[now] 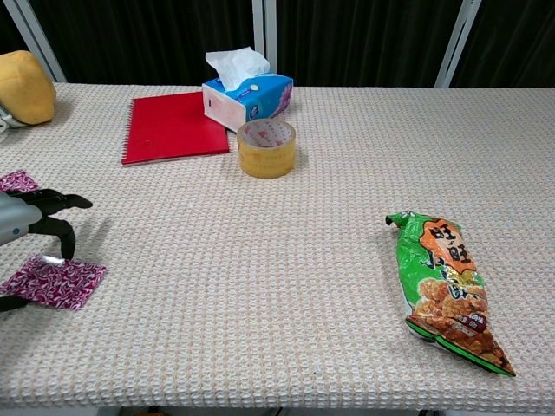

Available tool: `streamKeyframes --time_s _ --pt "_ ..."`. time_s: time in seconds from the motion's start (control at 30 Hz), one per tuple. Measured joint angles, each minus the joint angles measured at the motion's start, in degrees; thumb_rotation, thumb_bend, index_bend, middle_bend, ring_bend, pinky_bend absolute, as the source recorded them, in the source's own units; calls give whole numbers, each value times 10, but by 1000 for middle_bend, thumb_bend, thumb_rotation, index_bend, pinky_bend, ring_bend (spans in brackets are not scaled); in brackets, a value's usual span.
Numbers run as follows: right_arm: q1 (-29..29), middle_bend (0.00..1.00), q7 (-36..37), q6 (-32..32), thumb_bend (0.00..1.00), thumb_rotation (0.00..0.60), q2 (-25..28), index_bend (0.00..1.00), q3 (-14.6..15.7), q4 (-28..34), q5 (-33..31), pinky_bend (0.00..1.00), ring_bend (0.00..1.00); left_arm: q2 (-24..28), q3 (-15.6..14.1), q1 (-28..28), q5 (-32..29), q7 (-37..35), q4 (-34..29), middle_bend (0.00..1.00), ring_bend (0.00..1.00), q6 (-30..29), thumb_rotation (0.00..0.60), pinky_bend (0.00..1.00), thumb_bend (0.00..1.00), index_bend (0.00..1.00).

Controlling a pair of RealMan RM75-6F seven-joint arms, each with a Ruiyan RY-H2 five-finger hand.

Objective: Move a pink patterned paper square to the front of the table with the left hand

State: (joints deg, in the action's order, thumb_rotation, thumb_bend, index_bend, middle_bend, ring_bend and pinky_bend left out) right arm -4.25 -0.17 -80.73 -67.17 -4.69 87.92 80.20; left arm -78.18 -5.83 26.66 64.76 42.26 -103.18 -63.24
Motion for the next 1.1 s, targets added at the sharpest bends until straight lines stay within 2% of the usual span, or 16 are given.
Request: streamKeyframes --time_s 0.23,0.43,0.63,0.73,0.87,1.1 --pt "0 0 -5 -1 225 600 2 0 0 6 0 0 0 3 -4 0 -1 8 -6 22 0 -1 600 146 202 250" --pt "1 0 -5 -1 225 600 4 0 0 7 -4 0 0 12 -3 -1 1 3 -18 22 0 -6 600 146 201 237" --pt "1 0 -7 0 225 600 6 0 0 11 -4 0 0 44 25 3 28 -46 -24 22 0 -23 600 146 201 262" --pt "1 0 -8 -1 225 600 6 0 1 14 -2 0 0 46 42 12 36 -78 14 22 0 -18 600 146 201 272" --pt "3 0 -9 -5 225 600 7 0 2 17 0 0 0 38 57 28 44 -128 115 22 0 12 600 146 202 273" --pt "7 0 -7 -7 225 600 11 0 1 18 -3 0 0 12 61 52 88 -238 285 23 0 67 600 146 202 273"
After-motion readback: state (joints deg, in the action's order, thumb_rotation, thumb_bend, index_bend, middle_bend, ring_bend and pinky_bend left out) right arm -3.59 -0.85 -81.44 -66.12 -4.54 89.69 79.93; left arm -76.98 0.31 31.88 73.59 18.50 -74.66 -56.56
